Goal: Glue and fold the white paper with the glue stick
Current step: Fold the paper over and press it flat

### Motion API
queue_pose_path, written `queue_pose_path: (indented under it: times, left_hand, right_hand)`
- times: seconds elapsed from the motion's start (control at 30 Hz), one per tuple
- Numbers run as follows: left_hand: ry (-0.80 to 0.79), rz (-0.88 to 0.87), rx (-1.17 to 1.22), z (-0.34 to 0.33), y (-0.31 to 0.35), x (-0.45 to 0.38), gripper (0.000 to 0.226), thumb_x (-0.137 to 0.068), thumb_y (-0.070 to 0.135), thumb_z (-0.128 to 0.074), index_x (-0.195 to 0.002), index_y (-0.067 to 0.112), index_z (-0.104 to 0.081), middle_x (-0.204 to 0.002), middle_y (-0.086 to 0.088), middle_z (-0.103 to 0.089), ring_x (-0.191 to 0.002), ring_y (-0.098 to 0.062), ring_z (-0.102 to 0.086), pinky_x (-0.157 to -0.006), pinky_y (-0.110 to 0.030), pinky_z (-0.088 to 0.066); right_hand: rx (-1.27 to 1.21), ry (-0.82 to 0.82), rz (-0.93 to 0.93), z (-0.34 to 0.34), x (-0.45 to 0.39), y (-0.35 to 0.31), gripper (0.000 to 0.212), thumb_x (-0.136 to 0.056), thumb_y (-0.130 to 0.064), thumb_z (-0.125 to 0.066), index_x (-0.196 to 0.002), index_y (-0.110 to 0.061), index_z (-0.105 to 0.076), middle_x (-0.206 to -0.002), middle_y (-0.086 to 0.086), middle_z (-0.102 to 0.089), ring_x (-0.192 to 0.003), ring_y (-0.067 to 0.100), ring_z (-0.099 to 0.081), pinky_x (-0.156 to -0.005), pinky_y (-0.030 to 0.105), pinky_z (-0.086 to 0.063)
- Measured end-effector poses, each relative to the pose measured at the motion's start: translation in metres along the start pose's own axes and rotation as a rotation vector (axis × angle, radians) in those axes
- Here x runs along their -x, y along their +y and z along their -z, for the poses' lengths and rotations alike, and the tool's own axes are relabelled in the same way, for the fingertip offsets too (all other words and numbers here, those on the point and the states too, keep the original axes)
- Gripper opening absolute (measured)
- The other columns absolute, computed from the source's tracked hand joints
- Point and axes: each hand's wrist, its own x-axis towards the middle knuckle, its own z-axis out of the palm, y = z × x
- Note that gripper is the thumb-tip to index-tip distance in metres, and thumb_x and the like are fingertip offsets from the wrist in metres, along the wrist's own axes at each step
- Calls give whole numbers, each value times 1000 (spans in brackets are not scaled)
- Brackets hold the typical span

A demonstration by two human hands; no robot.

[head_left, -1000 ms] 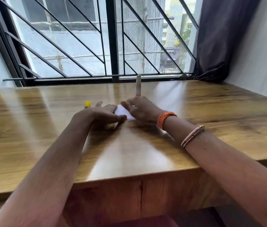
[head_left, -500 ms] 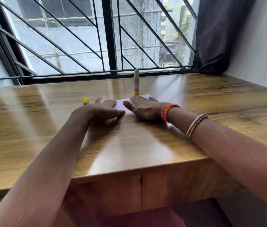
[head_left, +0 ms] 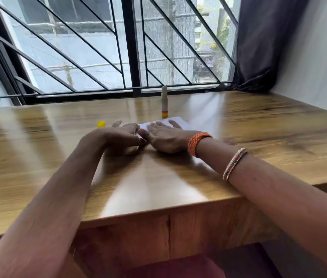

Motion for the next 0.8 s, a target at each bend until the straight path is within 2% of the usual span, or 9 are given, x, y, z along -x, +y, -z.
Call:
queue_pose_path:
  times: [0.07, 0.13, 0.23, 0.33, 0.43, 0.53, 0.63, 0.8]
  left_hand:
    - [-16, -43, 5, 2, 4, 7, 76, -76, 46, -39, -143, 13, -30, -153, -4, -29, -144, -11, -17, -118, -34, 7]
    - [-33, -39, 34, 3, 5, 10, 86, -61, 45, -33, -142, 16, -33, -151, -2, -31, -143, -11, -20, -118, -35, 8]
    - [-12, -7, 56, 1, -2, 6, 83, -67, 62, -37, -137, 18, -38, -139, -3, -43, -138, -17, -29, -119, -38, 6]
    - [-9, 50, 33, -2, -9, -2, 99, -67, 80, -36, -143, 17, -28, -150, -3, -33, -145, -24, -15, -120, -40, 1]
    - [-10, 86, 54, -4, -10, -4, 97, -74, 76, -40, -148, 17, -19, -157, -1, -19, -147, -25, 0, -120, -41, 0]
    - [-18, 115, 86, -4, -9, -1, 87, -83, 69, -41, -149, 20, -14, -159, 3, -10, -147, -26, 7, -120, -43, -1]
    - [-14, 122, 106, -3, -9, 1, 83, -84, 67, -41, -149, 23, -13, -160, 5, -8, -147, -26, 8, -119, -45, -1]
    - [-7, 123, 108, -3, -9, 0, 82, -84, 66, -41, -149, 24, -13, -160, 5, -9, -147, -26, 7, -119, -47, -2]
  right_hand:
    - [-36, -18, 69, 2, -7, -12, 59, -100, -49, -4, -153, -21, -10, -162, 2, -10, -149, 14, -2, -119, 48, 7]
    - [-57, -49, 66, 3, -11, -10, 58, -100, -49, -3, -153, -24, -6, -162, -2, -4, -149, 12, 1, -119, 50, 6]
    - [-58, -62, 8, 2, -13, 6, 65, -97, -56, -2, -153, -23, -2, -162, -6, 2, -149, 12, 6, -119, 48, 6]
    - [-49, -25, -42, 1, -13, 21, 73, -93, -63, -1, -153, -22, -3, -162, -7, 3, -148, 11, 6, -119, 48, 6]
    - [-39, 8, -64, 0, -13, 32, 74, -92, -65, -1, -153, -23, -5, -162, -7, 1, -148, 10, 4, -120, 48, 5]
    - [-43, 24, -63, 1, -10, 37, 71, -93, -63, -1, -153, -24, -7, -162, -8, -1, -149, 11, 3, -119, 51, 4]
    - [-56, 34, -85, 3, -7, 39, 70, -94, -62, -2, -152, -24, -9, -162, -9, -2, -149, 12, 2, -118, 53, 4]
    - [-34, 34, -191, 3, -10, 53, 79, -89, -69, 0, -153, -24, -2, -162, -7, 2, -149, 13, 4, -118, 51, 6]
